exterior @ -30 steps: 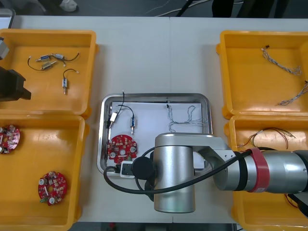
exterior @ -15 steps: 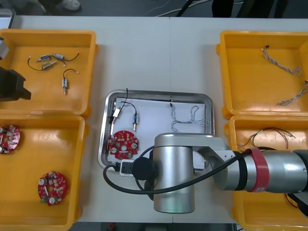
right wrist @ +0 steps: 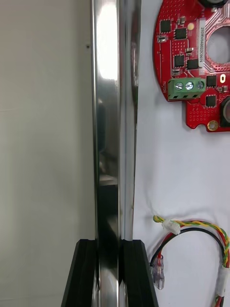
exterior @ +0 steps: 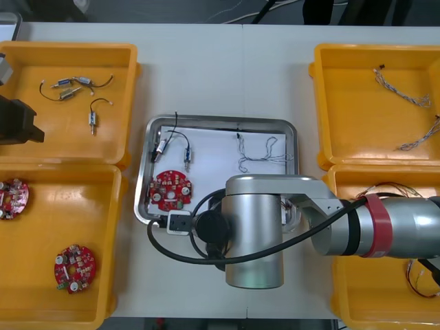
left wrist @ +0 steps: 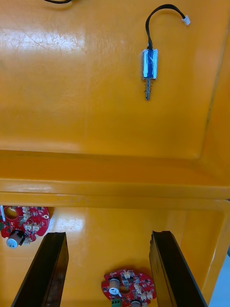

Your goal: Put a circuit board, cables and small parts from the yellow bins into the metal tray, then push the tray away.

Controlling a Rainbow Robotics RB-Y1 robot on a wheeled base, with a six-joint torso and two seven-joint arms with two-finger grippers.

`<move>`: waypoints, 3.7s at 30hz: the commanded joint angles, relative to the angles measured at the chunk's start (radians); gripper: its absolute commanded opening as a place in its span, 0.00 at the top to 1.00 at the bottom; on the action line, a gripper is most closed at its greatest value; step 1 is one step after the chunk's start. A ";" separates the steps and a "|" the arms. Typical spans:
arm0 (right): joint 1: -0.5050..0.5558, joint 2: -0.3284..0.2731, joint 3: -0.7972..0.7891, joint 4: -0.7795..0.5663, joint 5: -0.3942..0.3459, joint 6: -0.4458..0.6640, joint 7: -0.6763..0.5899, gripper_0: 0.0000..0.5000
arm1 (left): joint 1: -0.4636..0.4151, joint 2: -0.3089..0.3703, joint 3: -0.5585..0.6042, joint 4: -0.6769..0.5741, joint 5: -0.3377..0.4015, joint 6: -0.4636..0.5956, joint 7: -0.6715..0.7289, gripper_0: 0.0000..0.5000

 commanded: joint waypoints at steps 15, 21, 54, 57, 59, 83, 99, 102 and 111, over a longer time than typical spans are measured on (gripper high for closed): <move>-0.126 -0.092 -0.004 -0.011 0.007 -0.103 0.041 1.00 | 0.013 0.048 0.029 -0.026 -0.009 0.007 -0.097 0.00; -0.152 -0.100 -0.004 0.007 0.007 -0.130 0.047 1.00 | 0.013 0.048 0.029 -0.026 -0.009 0.007 -0.097 0.00; -0.226 -0.174 -0.004 0.135 0.005 -0.391 0.098 1.00 | 0.013 0.048 0.029 -0.026 -0.009 0.007 -0.097 0.00; -0.230 -0.175 -0.004 0.155 0.005 -0.420 0.105 1.00 | 0.013 0.048 0.029 -0.026 -0.009 0.007 -0.097 0.00; -0.233 -0.177 -0.004 0.170 0.005 -0.438 0.111 1.00 | 0.013 0.048 0.029 -0.026 -0.009 0.007 -0.097 0.00; -0.264 -0.186 -0.004 0.337 0.059 -0.632 0.173 1.00 | 0.013 0.048 0.029 -0.026 -0.009 0.007 -0.097 0.00; -0.282 -0.186 -0.004 0.420 0.072 -0.735 0.229 1.00 | 0.013 0.048 0.029 -0.026 -0.009 0.007 -0.097 0.00; -0.284 -0.186 -0.004 0.432 0.074 -0.747 0.240 1.00 | 0.013 0.048 0.029 -0.026 -0.009 0.007 -0.097 0.00; -0.296 -0.186 -0.004 0.471 0.079 -0.802 0.269 1.00 | 0.013 0.048 0.029 -0.026 -0.009 0.007 -0.097 0.00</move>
